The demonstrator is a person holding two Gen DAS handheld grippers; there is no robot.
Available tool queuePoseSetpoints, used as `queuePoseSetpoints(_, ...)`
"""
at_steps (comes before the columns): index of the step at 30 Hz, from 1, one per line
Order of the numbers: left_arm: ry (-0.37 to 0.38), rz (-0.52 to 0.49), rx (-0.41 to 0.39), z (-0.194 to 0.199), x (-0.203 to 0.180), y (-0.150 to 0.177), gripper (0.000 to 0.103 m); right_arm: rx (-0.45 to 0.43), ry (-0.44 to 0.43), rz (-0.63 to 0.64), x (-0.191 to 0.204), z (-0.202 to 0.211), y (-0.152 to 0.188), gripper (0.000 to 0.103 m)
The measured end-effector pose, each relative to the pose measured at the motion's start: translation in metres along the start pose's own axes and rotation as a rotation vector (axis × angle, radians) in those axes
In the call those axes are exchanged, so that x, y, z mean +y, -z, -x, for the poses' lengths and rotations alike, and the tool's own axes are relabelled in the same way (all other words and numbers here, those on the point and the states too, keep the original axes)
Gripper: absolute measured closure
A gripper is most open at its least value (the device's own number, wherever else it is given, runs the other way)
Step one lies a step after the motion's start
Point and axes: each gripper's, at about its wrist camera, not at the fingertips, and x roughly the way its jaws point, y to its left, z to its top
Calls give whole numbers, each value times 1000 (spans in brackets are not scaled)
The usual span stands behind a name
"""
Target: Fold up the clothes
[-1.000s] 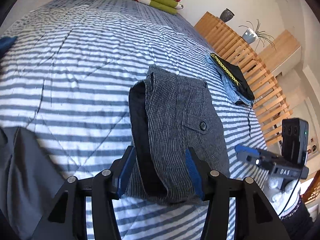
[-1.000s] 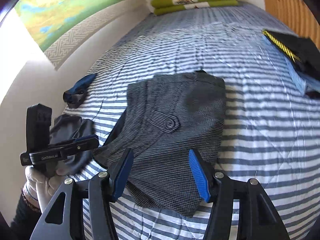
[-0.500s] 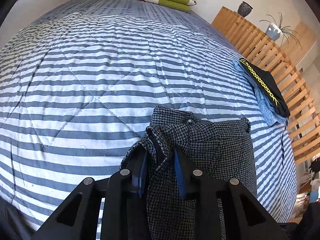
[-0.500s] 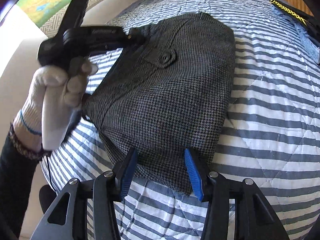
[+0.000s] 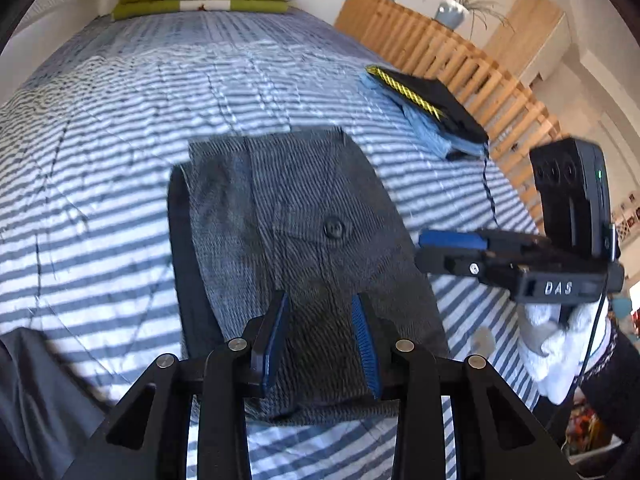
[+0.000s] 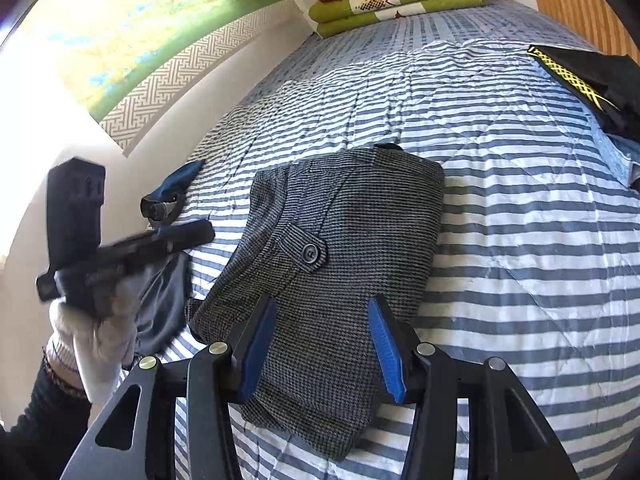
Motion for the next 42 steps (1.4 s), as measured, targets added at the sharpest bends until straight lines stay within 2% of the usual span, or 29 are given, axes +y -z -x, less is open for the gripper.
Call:
queuePoseSetpoints(2, -45, -27, 28, -18, 0, 14, 68, 29, 7, 4, 3, -13, 4, 59)
queuePoseSetpoints(3, -44, -24, 35, -25, 4, 17, 65, 48, 10, 3, 3, -20, 7, 59)
queuePoseSetpoints(6, 10, 30, 41, -30, 16, 15, 65, 114, 57, 6, -2, -43, 17, 59)
queuePoseSetpoints(8, 34, 59, 20, -17, 16, 11, 66, 135, 89, 36, -2, -49, 18, 61)
queuePoseSetpoints(10, 13, 42, -24, 2, 15, 7, 57, 124, 74, 39, 0, -39, 15, 61)
queuePoseSetpoints(12, -27, 35, -61, 16, 21, -1, 38, 72, 36, 30, -5, -21, 13, 59)
queuePoseSetpoints(13, -41, 53, -72, 20, 29, -7, 34, 40, 54, 34, -7, -12, 14, 58)
queuePoseSetpoints(14, -41, 82, -73, 21, 37, -11, 25, 7, 80, 40, -10, -4, 14, 56)
queuePoseSetpoints(15, -28, 122, -64, 18, 47, -17, 22, -19, 102, 40, -15, 2, 15, 49)
queuePoseSetpoints(16, -16, 158, -53, 14, 57, -22, 22, -50, 118, 30, -22, 7, 14, 43)
queuePoseSetpoints(18, 0, 221, -16, -2, 75, -31, 22, -67, 144, 5, -34, 11, 13, 42)
queuePoseSetpoints(20, 21, 282, 37, -20, 90, -36, 21, -37, 156, -27, -45, 5, 11, 42)
queuePoseSetpoints(22, 46, 321, 68, -37, 100, -35, 21, -10, 131, -64, -54, -2, 9, 42)
queuePoseSetpoints(28, 94, 357, 99, -64, 113, -34, 21, 40, 19, -154, -70, -26, 1, 42)
queuePoseSetpoints(35, 121, 319, 76, -73, 108, -38, 21, 49, -28, -187, -80, -43, -3, 42)
queuePoseSetpoints(39, 121, 294, 75, -79, 100, -40, 36, 52, -57, -183, -78, -49, -6, 42)
queuePoseSetpoints(42, 114, 279, 66, -79, 96, -40, 46, 68, -69, -170, -72, -56, -7, 50)
